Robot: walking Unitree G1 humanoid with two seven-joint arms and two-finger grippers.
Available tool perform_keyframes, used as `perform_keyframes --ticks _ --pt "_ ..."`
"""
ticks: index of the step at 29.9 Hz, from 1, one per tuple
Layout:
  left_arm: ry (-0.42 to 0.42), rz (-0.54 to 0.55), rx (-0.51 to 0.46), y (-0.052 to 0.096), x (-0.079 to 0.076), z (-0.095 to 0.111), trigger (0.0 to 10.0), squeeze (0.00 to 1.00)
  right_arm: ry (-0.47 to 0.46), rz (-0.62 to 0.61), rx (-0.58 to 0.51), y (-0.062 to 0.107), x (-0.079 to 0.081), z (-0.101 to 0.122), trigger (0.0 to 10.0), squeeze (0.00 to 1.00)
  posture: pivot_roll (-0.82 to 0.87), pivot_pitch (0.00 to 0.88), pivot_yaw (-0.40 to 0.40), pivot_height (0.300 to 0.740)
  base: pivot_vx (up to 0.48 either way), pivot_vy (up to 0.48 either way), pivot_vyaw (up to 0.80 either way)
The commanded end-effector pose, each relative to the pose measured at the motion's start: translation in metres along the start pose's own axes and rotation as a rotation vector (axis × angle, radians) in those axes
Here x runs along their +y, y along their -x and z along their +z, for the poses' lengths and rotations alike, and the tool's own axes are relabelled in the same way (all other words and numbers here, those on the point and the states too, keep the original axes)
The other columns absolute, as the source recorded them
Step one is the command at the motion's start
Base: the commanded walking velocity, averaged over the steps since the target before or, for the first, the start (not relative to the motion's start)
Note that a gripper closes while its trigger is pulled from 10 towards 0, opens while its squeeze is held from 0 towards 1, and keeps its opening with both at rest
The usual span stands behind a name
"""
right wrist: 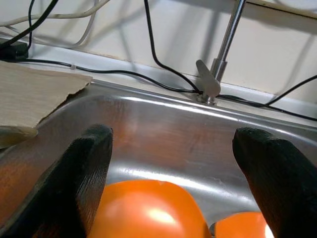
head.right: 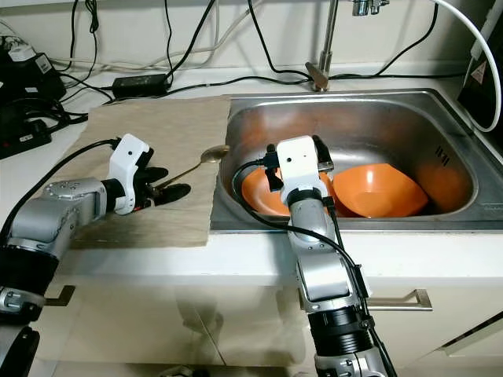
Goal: Kitchen organization
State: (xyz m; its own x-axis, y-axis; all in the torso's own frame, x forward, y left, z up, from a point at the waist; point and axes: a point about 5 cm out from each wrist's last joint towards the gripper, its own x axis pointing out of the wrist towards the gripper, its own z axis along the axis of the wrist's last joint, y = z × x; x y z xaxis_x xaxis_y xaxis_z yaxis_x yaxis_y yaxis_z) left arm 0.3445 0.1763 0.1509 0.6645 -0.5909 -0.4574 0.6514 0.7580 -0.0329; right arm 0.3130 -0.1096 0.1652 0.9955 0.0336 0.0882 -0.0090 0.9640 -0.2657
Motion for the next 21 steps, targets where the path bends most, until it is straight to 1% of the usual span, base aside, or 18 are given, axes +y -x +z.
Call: perform_keyframes --ticks 1,2,9,15,21 --pt "0.009 -0.010 0.123 -0.001 0.003 -0.019 10.0 0.00 -0.006 -0.001 -0.012 0.000 0.000 0.006 10.0 0.00 -0.08 0.000 0.116 0.740 0.000 0.000 0.00" --pt "0.001 -0.007 0.123 -0.001 0.004 -0.018 0.0 0.00 -0.007 -0.001 -0.011 0.000 0.000 0.006 10.0 0.00 -0.08 0.000 0.117 0.740 0.000 0.000 0.00" --pt "-0.044 -0.015 0.141 0.000 0.004 -0.019 0.0 0.00 -0.012 -0.004 -0.007 0.001 0.000 0.005 10.0 0.00 -0.08 0.000 0.123 0.740 0.000 0.000 0.00" --pt "-0.115 -0.035 0.165 0.001 0.001 -0.025 0.0 0.00 -0.016 -0.006 0.000 0.002 0.001 0.004 10.0 0.00 -0.08 0.000 0.122 0.740 0.000 0.000 0.00" --pt "-0.127 -0.067 0.167 0.000 -0.004 -0.030 0.0 0.00 -0.016 -0.005 0.006 0.003 0.000 0.003 10.0 0.00 -0.08 0.000 0.117 0.740 0.000 0.000 0.00"
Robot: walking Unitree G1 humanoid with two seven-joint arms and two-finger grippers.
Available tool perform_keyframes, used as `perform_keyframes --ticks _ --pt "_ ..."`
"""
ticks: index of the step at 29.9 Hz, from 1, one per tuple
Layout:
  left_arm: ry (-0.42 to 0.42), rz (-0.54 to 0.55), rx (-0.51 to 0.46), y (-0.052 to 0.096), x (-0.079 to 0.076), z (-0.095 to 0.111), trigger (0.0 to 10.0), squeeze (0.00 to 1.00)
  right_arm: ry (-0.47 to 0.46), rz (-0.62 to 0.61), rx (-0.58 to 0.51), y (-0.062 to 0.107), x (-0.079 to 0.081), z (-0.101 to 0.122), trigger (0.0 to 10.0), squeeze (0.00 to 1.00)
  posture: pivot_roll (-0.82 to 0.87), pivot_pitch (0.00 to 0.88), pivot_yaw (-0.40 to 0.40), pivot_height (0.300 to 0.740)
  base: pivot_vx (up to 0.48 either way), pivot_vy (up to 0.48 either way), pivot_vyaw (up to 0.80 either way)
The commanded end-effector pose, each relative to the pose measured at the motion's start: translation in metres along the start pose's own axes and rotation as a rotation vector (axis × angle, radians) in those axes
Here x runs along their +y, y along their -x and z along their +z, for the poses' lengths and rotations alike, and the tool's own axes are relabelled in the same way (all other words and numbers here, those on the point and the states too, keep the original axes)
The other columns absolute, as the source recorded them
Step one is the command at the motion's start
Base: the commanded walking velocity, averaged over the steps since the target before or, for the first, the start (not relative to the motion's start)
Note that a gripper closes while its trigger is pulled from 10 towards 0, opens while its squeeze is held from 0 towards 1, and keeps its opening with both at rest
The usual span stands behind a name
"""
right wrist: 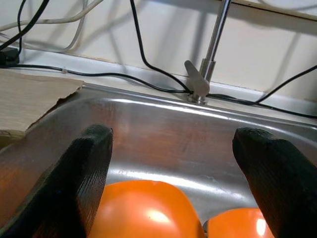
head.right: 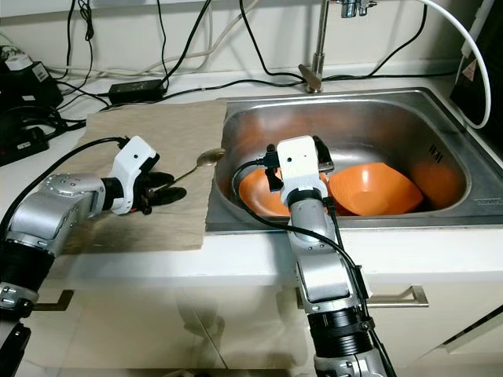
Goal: Kitchen organization
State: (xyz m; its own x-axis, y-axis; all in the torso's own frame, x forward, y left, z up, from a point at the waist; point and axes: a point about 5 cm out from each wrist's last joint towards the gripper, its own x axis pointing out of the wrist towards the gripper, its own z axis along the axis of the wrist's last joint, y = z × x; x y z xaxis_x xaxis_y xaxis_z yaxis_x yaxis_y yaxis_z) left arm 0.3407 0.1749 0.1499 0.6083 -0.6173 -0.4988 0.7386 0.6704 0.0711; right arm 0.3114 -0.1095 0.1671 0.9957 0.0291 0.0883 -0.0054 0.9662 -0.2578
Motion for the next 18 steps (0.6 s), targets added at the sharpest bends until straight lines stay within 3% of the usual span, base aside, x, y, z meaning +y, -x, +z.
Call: perform_keyframes --ticks 1,15,18 --pt "0.029 -0.017 0.116 -0.003 -0.005 -0.028 0.0 0.00 -0.008 0.000 0.006 0.002 0.000 0.001 10.0 0.00 -0.08 0.000 0.117 0.740 0.000 0.000 0.00" --pt "0.049 0.021 0.046 -0.001 -0.003 -0.024 0.0 0.00 -0.007 0.003 0.017 0.003 0.000 0.000 10.0 0.00 -0.08 0.000 0.110 0.740 0.000 0.000 0.00" --pt "0.064 0.071 -0.049 0.003 0.005 -0.005 0.0 0.00 -0.006 0.000 0.019 0.003 0.000 0.000 10.0 0.00 -0.08 0.000 0.110 0.740 0.000 0.000 0.00"
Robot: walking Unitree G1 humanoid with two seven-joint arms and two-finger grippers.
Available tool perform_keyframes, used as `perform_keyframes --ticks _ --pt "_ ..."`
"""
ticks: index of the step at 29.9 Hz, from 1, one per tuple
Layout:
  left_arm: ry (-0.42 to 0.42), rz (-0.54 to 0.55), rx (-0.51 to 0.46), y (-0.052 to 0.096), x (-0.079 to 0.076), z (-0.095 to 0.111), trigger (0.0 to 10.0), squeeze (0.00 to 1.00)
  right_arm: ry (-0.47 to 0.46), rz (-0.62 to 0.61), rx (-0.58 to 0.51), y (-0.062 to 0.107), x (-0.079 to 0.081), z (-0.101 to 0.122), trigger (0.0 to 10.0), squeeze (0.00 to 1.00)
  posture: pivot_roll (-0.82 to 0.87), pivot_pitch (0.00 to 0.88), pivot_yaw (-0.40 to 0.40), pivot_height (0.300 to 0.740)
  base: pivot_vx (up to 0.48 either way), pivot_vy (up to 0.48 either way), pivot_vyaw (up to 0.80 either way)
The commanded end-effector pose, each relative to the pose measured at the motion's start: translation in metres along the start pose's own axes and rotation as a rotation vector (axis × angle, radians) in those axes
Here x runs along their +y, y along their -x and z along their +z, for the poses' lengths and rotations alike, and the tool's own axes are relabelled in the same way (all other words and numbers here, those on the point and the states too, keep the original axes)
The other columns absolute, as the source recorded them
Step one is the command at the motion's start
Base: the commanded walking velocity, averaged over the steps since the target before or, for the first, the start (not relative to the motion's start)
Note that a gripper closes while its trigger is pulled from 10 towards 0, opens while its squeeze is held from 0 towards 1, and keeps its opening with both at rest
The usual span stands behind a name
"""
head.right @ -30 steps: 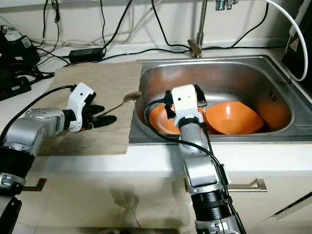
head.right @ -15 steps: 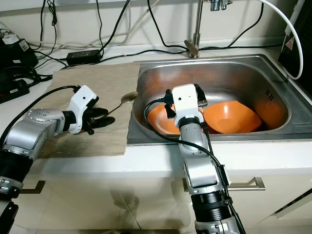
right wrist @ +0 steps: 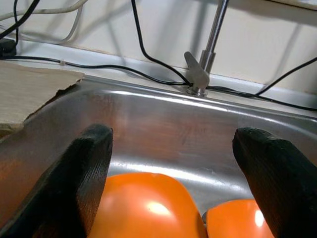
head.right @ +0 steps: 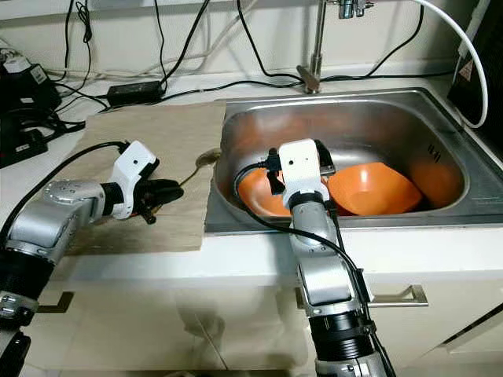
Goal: Kitchen organization
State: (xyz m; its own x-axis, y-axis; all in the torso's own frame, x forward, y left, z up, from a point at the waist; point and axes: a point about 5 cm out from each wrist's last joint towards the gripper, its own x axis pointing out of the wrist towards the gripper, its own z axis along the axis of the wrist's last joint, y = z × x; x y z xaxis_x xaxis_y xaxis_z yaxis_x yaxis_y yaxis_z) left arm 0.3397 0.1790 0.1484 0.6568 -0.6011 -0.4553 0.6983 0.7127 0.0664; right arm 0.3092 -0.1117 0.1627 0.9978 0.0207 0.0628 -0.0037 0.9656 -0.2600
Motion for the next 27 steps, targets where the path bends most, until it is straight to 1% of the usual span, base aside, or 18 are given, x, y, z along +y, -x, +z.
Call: perform_keyframes --ticks 1,3,10,13,15,16,21,24,25,26,27 --pt "0.036 0.027 -0.021 0.002 0.004 0.002 0.0 0.00 -0.008 0.001 -0.008 0.001 0.000 0.004 10.0 0.00 -0.08 0.000 0.109 0.740 0.000 0.000 0.00" --pt "0.039 0.031 -0.061 0.005 0.005 0.012 0.0 0.00 -0.007 0.000 -0.006 0.001 0.000 0.004 10.0 0.00 -0.08 0.001 0.107 0.740 0.000 0.000 0.00" --pt "0.046 0.049 -0.121 0.011 0.006 0.027 0.0 0.00 -0.002 0.001 -0.004 0.000 -0.001 0.004 10.0 0.00 -0.08 0.001 0.104 0.740 0.000 0.000 0.00" --pt "0.046 0.055 -0.132 0.013 0.007 0.030 0.0 0.00 -0.002 0.001 -0.004 0.000 -0.001 0.004 10.0 0.00 -0.08 0.001 0.103 0.740 0.000 0.000 0.00" --pt "0.041 0.058 -0.155 0.016 0.007 0.036 0.0 0.00 -0.001 0.001 -0.003 0.000 -0.001 0.003 10.0 0.00 -0.08 0.001 0.101 0.740 0.000 0.000 0.00" --pt "0.035 0.058 -0.179 0.019 0.006 0.043 0.0 0.00 0.000 0.002 -0.003 0.000 -0.001 0.003 10.0 0.00 -0.07 0.001 0.101 0.740 0.000 0.000 0.00" --pt "0.034 0.068 -0.202 0.022 0.006 0.049 0.0 0.00 -0.002 0.003 -0.001 0.000 -0.001 0.003 10.0 0.00 -0.07 0.001 0.099 0.740 0.000 0.000 0.00" --pt "0.017 0.053 -0.227 0.027 0.003 0.057 0.0 0.00 -0.041 0.011 0.016 -0.003 0.000 0.001 10.0 0.00 -0.07 0.001 0.098 0.740 0.000 0.000 0.00" --pt "0.005 0.045 -0.248 0.031 0.000 0.064 0.0 0.00 -0.077 0.012 0.003 -0.007 -0.003 0.007 10.0 0.00 -0.07 0.001 0.098 0.740 0.000 0.000 0.00" --pt "0.002 0.043 -0.255 0.033 -0.001 0.066 0.0 0.00 -0.097 0.015 -0.006 -0.009 -0.004 0.011 10.0 0.00 -0.07 0.001 0.098 0.740 0.000 0.000 0.00" --pt "-0.006 0.033 -0.266 0.034 -0.003 0.069 0.0 0.00 -0.150 0.032 -0.016 -0.012 -0.004 0.017 10.0 0.00 -0.07 0.000 0.099 0.740 0.000 0.000 0.00"
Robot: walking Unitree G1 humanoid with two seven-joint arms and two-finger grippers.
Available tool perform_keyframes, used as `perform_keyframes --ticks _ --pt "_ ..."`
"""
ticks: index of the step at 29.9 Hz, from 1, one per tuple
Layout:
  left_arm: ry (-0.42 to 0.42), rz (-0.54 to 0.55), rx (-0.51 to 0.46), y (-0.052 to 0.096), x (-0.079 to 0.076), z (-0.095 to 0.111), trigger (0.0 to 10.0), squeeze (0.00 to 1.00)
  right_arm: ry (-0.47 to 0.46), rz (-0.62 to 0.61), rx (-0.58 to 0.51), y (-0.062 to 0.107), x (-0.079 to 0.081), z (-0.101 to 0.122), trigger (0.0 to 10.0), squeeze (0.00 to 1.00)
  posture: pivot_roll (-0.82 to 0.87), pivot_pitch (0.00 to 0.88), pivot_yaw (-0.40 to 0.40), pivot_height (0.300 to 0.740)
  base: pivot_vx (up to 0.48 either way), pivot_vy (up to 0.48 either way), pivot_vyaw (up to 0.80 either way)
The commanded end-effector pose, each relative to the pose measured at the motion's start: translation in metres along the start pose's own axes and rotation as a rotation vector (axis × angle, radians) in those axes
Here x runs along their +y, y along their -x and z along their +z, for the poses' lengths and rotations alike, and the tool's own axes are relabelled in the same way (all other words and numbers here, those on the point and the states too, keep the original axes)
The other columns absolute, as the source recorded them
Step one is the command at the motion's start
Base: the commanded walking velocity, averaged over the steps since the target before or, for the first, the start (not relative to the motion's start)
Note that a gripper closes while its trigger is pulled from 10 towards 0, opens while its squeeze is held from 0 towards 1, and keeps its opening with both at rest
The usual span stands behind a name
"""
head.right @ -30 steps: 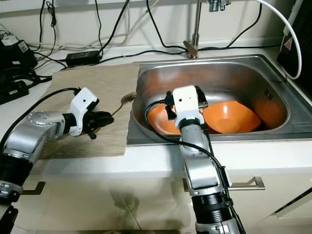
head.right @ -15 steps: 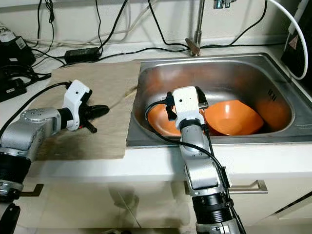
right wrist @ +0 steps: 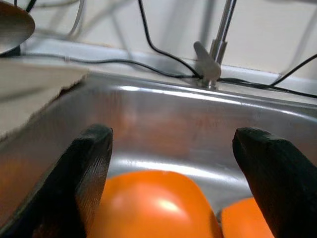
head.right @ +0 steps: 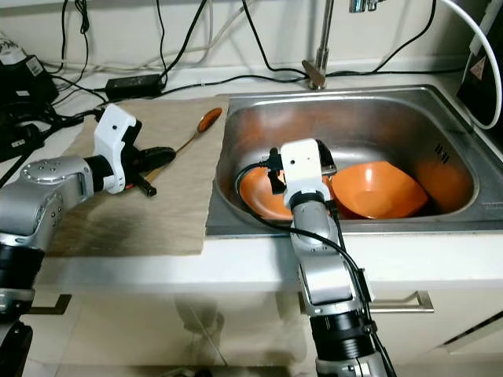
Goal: Kitchen organization
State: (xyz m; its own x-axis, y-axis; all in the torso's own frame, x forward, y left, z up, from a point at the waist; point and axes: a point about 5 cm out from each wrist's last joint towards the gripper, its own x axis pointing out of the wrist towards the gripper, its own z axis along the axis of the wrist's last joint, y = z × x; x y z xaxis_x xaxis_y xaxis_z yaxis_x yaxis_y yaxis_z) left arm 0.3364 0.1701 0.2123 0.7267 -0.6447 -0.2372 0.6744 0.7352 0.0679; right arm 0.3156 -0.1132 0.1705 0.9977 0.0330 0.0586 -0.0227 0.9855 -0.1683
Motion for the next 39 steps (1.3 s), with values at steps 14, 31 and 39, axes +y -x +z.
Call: perform_keyframes --ticks 14,31,39 --pt "0.021 -0.076 -0.098 -0.001 -0.018 0.019 0.0 0.00 -0.549 0.214 0.046 -0.022 0.023 0.025 10.0 0.00 -0.05 0.000 0.097 0.740 0.000 0.000 0.00" --pt "0.266 -0.078 -0.136 -0.017 -0.023 -0.010 0.0 0.00 -0.747 0.289 0.155 -0.021 0.050 0.006 10.0 0.00 -0.05 0.000 0.099 0.740 0.000 0.000 0.00" --pt "0.372 -0.073 -0.177 -0.023 -0.021 -0.014 0.0 0.00 -0.893 0.361 0.141 -0.021 0.062 0.019 10.0 0.00 -0.05 0.000 0.097 0.740 0.000 0.000 0.00"
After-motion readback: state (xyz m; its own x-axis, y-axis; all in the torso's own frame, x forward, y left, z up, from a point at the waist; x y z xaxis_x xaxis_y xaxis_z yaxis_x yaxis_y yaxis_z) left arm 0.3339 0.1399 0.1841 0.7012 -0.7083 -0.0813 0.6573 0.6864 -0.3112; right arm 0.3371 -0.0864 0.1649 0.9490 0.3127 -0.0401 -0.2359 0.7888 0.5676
